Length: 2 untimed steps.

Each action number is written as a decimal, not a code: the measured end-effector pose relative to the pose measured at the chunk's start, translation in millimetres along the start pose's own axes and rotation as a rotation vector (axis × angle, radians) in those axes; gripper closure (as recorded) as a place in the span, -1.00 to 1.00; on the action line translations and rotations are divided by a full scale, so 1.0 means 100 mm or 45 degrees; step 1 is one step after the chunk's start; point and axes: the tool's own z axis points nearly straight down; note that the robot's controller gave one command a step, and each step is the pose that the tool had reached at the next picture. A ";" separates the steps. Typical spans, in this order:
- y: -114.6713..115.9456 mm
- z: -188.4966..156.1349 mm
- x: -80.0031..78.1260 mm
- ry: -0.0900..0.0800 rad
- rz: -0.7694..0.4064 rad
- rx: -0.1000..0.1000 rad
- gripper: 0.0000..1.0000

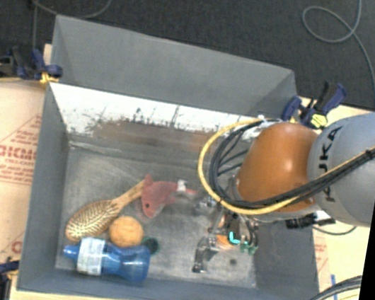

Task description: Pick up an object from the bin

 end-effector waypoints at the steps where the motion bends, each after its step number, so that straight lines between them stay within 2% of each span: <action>1: 0.00 -0.03 -0.02 -0.009 0.000 0.000 -1.00; 2: 0.09 0.39 -0.40 -0.019 -0.027 0.002 -1.00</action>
Offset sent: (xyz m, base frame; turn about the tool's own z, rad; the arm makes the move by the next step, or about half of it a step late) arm 0.0500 0.0145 -0.0592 -0.0345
